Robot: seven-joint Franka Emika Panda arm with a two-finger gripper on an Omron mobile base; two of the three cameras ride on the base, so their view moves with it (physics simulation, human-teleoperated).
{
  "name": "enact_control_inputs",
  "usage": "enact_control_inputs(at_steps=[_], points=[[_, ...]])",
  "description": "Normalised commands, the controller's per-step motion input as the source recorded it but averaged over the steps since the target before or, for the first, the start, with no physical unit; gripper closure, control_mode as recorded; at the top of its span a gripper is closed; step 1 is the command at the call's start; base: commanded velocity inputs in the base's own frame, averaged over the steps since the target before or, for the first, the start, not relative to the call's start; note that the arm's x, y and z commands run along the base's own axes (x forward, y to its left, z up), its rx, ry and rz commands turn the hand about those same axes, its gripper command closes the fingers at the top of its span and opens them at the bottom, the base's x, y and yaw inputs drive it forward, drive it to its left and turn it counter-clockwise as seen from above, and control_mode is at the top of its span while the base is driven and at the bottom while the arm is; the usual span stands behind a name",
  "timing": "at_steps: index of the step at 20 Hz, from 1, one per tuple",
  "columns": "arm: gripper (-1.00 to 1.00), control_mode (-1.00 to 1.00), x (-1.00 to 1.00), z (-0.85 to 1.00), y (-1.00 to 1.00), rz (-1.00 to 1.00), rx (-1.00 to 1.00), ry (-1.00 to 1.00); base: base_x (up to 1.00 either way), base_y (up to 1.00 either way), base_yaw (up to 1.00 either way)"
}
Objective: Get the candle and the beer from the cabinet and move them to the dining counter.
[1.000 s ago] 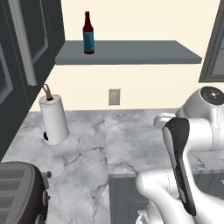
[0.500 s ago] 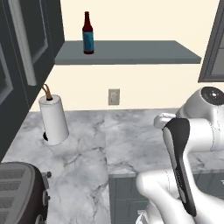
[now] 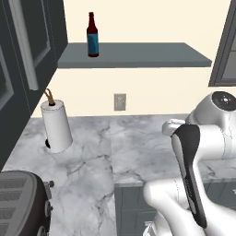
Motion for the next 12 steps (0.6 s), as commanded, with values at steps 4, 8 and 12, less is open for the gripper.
enact_control_inputs(at_steps=[4,8,12], points=[[-1.0,-1.0,0.0,0.03,0.04,0.05,-0.01,-0.02,0.0,0.0,0.0],[-1.0,-1.0,-0.03,0.23,0.11,0.16,-0.05,-0.16,0.0,0.0,0.0],[-1.0,-1.0,-0.06,0.36,0.11,0.2,-0.08,-0.21,0.0,0.0,0.0]])
